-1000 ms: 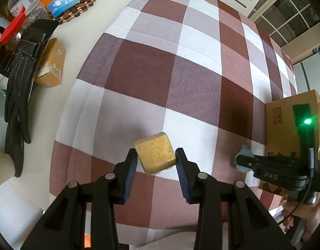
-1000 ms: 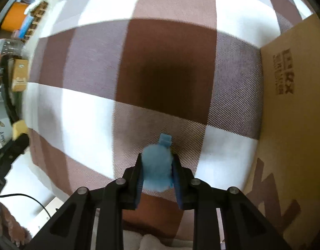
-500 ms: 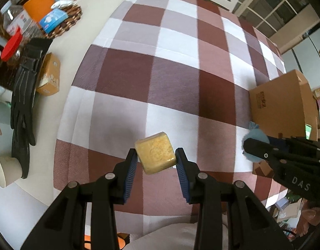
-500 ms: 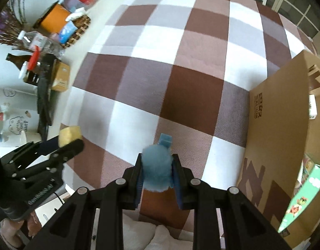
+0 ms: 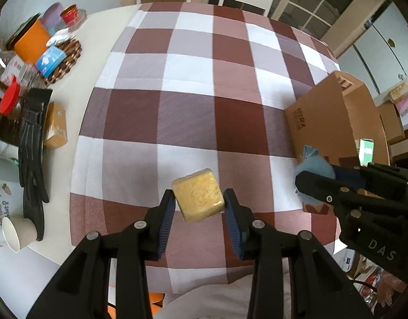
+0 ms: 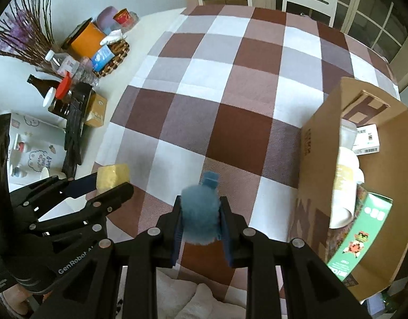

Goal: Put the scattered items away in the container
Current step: 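Lift and carry the yellow cube and blue plush over the cardboard box with both tools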

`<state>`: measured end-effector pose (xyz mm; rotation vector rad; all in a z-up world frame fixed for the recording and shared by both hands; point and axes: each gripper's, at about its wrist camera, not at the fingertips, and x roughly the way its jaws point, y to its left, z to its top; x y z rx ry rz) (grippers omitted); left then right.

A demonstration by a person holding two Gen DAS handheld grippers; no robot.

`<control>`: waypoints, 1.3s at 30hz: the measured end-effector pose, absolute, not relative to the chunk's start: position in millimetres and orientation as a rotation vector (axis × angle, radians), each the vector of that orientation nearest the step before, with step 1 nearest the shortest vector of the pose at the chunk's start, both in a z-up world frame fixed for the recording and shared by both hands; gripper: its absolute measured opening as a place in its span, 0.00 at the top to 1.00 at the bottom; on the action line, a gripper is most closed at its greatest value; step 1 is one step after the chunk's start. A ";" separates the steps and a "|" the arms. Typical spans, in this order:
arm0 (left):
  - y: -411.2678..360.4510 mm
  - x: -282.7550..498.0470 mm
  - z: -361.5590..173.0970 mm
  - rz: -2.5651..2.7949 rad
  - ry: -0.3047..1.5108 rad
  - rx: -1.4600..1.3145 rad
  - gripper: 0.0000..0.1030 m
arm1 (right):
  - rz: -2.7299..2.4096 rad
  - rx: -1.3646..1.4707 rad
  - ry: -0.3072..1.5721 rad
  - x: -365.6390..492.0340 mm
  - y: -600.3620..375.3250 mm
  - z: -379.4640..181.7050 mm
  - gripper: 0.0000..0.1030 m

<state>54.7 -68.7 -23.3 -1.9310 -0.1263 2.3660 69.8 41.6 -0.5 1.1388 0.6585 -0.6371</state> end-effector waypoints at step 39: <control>137.0 34.8 21.9 2.151 0.265 -1.678 0.63 | -0.813 1.272 0.459 -128.8 69.3 -44.5 0.76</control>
